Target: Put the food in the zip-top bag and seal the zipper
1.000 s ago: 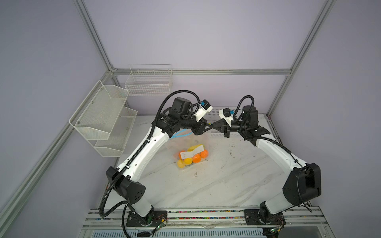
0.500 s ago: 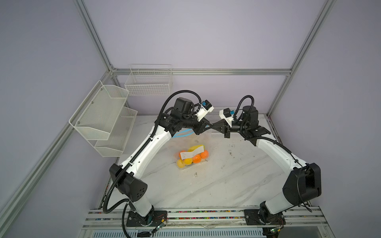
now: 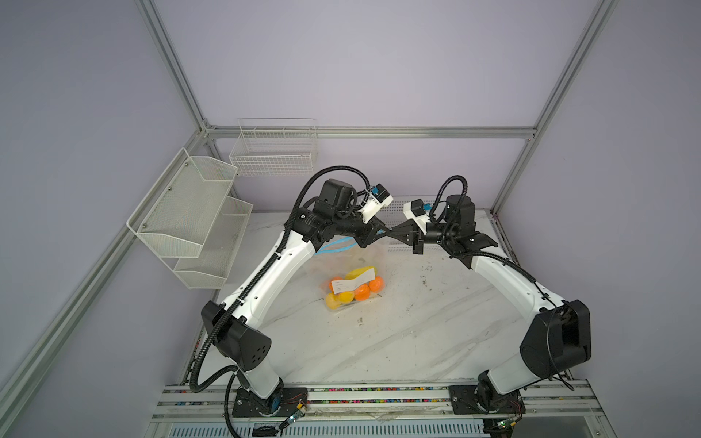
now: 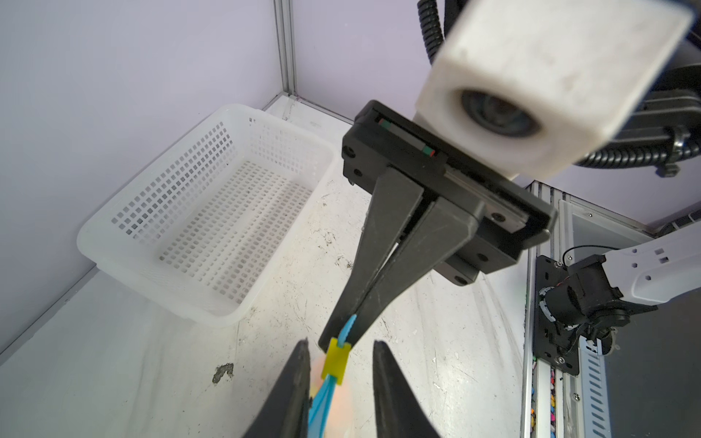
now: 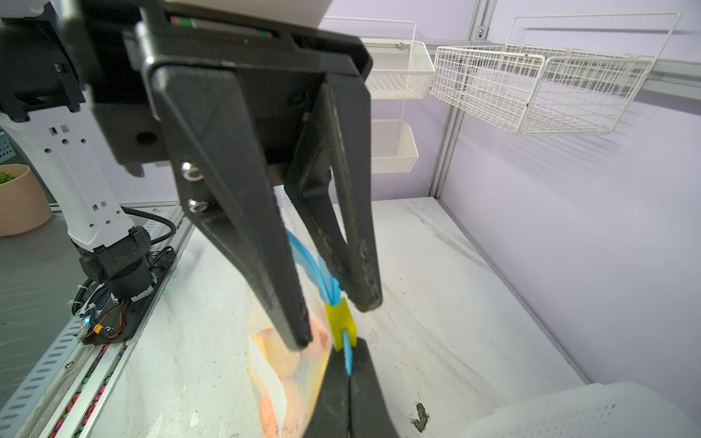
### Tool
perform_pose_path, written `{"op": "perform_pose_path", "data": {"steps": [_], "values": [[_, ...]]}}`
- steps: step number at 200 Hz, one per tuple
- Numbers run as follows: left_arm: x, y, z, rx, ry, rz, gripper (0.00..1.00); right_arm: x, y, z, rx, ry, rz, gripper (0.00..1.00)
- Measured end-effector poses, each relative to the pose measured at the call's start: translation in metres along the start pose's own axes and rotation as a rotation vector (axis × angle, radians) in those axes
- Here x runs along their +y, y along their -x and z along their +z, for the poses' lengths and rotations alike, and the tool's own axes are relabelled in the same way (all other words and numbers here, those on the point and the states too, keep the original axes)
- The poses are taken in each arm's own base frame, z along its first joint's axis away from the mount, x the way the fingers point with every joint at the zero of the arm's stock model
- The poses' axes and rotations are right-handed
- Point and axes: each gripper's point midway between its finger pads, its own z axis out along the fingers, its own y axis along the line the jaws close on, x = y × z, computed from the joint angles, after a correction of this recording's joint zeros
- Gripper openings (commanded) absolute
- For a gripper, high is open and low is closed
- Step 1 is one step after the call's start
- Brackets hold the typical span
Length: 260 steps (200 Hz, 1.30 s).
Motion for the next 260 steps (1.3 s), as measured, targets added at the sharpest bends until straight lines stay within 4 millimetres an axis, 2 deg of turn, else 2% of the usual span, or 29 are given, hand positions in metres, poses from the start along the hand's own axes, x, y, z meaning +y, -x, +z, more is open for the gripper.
{"op": "perform_pose_path", "data": {"steps": [41,108,131,156,188,260], "values": [[0.002,-0.008,0.01,0.024,-0.019,-0.016,0.3,0.0,-0.001,0.0,0.002,0.001,0.004,0.0],[0.003,-0.011,0.012,0.037,-0.017,-0.023,0.22,-0.001,-0.001,-0.001,0.003,-0.003,0.005,0.0],[0.003,-0.012,0.012,0.039,-0.016,-0.025,0.15,-0.001,-0.001,-0.001,0.003,-0.003,0.006,0.0],[0.003,-0.013,0.011,0.045,-0.01,-0.032,0.09,-0.003,-0.003,-0.002,0.005,-0.008,0.009,0.0],[0.005,-0.014,0.009,0.05,0.003,-0.035,0.06,-0.004,-0.003,-0.002,0.005,-0.008,0.01,0.0],[0.002,-0.011,-0.002,0.049,0.036,-0.025,0.04,-0.001,0.003,-0.002,-0.01,0.007,-0.008,0.0]]}}
